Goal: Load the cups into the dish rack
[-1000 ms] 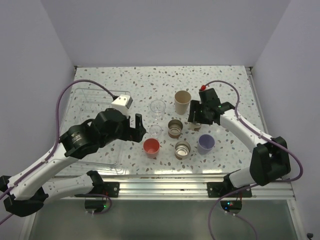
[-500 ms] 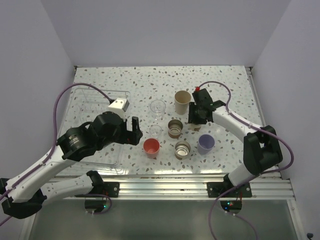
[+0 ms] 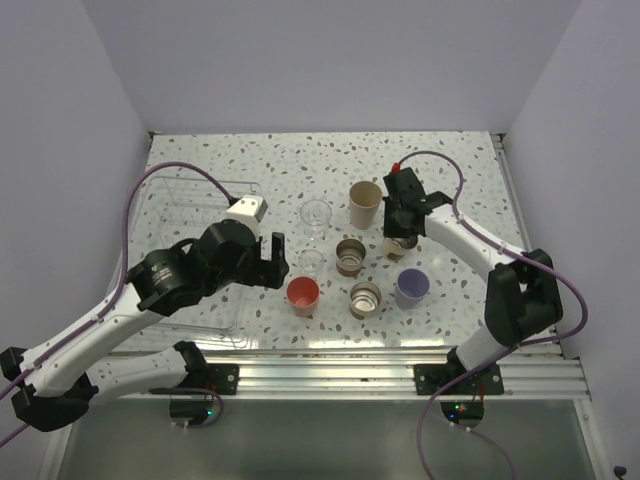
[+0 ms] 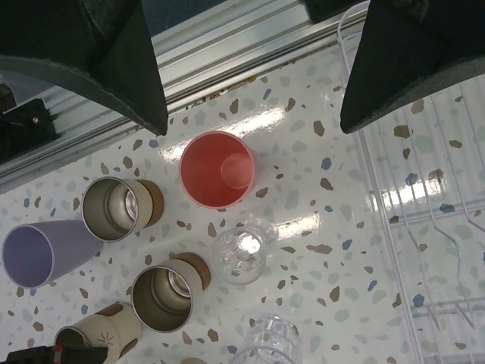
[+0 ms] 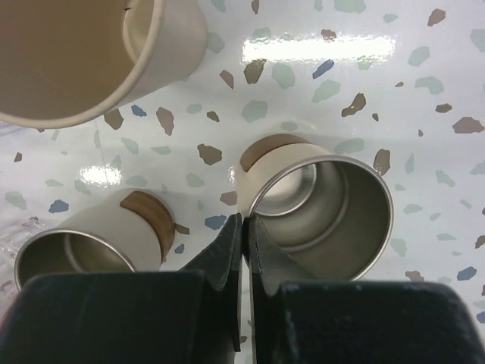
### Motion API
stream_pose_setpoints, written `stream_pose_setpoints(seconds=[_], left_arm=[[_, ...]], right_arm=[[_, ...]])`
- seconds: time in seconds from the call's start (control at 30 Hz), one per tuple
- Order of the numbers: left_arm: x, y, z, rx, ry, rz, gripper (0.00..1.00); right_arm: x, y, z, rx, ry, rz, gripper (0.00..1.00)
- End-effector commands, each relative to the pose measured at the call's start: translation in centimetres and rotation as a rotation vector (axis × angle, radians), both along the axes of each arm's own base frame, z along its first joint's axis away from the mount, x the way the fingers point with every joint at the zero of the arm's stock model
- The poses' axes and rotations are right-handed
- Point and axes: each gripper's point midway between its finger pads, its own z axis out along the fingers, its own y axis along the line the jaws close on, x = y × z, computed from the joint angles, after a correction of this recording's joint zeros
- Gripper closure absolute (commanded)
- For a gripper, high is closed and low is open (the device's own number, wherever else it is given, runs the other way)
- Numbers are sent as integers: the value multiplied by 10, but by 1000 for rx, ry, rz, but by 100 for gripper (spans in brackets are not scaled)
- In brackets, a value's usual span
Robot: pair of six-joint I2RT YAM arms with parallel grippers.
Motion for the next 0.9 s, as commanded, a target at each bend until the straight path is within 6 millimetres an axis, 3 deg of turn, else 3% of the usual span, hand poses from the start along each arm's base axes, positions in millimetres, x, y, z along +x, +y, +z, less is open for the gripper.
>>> stream_pose_setpoints(seconds=[0.0,0.23,0.47,0.6,0.73,0.8,0.83,0.87], left_arm=[[7,-4,16,-4,-42,-7,1],[14,-6,33,-46,-67,39,0],[13,-33,54,-130,-91,-74,0],[14,-47,71,-191,-112,-110,0],[10,-64,96,-336,-137,-144,0],[7,-71,99,-412,-136,-154,0],[4,-73,117,-493,-174,-166,0],[2,-73,121,-544,-164,-151,0]], right_arm=[[10,-5,43,-15,-100,-14,100],[-4,-18,114,24,-229,-46,100],[-30,-28,181,119,-349,-95,100],[-47,-19,209,238,-393,-67,100],[-57,9,234,407,-424,26,100],[-59,19,243,462,-430,61,100],[-58,25,252,501,-446,75,100],[-62,35,257,549,-434,112,100]])
